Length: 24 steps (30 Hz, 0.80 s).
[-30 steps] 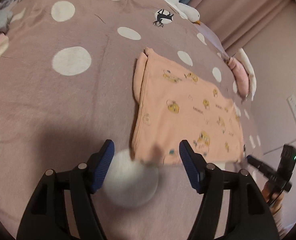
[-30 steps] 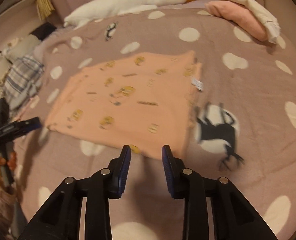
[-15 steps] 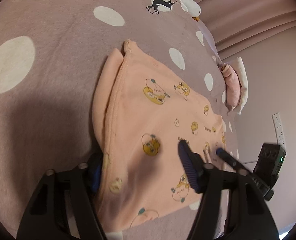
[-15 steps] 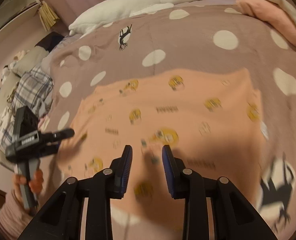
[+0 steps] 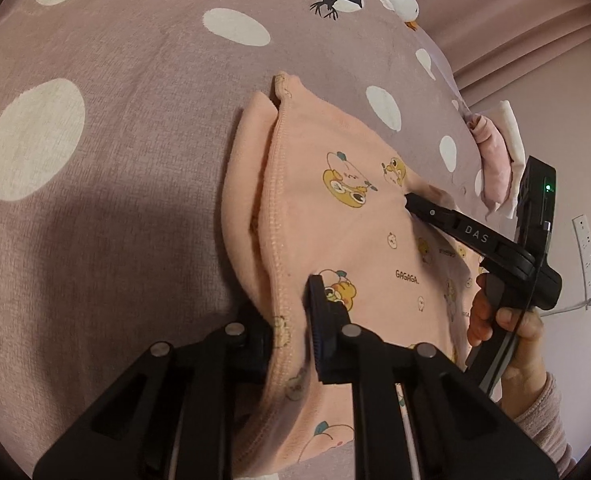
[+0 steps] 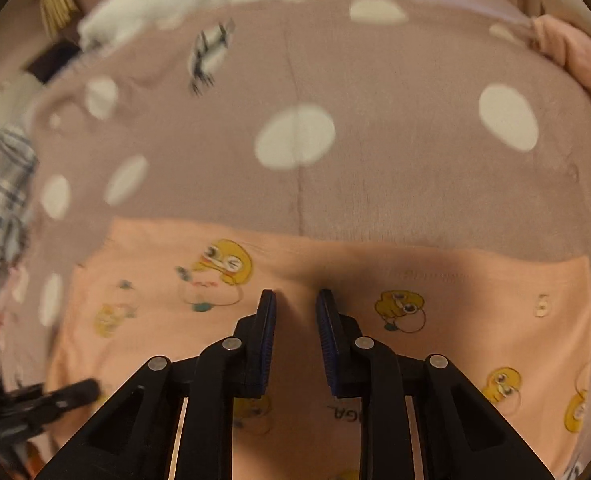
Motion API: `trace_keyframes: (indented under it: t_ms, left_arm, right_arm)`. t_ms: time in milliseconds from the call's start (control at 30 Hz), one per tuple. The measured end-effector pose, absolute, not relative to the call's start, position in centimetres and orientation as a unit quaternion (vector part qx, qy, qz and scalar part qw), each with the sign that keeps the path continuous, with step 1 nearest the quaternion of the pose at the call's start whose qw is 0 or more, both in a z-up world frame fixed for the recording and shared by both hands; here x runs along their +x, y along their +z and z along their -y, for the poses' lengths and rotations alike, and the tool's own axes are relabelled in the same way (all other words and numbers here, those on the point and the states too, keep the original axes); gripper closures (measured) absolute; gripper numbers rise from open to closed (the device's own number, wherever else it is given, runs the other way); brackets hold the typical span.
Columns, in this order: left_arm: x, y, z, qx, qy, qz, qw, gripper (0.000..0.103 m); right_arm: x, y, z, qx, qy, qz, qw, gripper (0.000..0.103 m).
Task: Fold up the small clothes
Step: 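Reach the left tool to the folded shirt's side edge and close on it, then fold the held side edge over the shirt with the left tool, release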
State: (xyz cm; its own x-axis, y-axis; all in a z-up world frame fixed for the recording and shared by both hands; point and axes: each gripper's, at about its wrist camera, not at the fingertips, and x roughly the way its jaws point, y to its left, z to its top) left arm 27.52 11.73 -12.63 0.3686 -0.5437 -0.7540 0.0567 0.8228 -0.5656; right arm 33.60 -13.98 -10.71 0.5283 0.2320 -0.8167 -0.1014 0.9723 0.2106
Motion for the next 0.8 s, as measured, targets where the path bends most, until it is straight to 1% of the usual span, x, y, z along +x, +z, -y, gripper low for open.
trace_keyframes:
  t_ms: [100, 233, 400, 533, 633, 800]
  left_arm:
    - [27.6, -12.7, -11.8, -0.23, -0.188, -0.53, 0.794, 0.087]
    - [27.7, -12.6, -11.5, -0.224, -0.186, -0.53, 0.796, 0.086]
    - [27.9, -12.6, -11.3, -0.219, -0.181, -0.532, 0.798, 0.086]
    - [27.9, -12.6, -11.0, -0.211, -0.178, -0.532, 0.8, 0.086]
    - [27.9, -12.6, -11.2, -0.214, -0.179, -0.533, 0.799, 0.086]
    - [27.9, -12.6, -11.0, -0.214, -0.175, -0.535, 0.798, 0.086]
  right_arm:
    - [32.8, -10.0, 13.9, 0.061, 0.093, -0.48, 0.87, 0.079]
    - [29.0, -8.5, 13.9, 0.06, 0.123, -0.453, 0.881, 0.079]
    - [26.1, -10.5, 12.9, 0.01, 0.141, -0.478, 0.867, 0.079]
    - [23.8, -9.4, 13.5, 0.029, 0.147, -0.476, 0.867, 0.08]
    - [21.1, -8.4, 12.6, 0.017, 0.175, -0.462, 0.869, 0.08]
    - [18.5, -10.0, 11.1, -0.006, 0.198, -0.479, 0.855, 0.08]
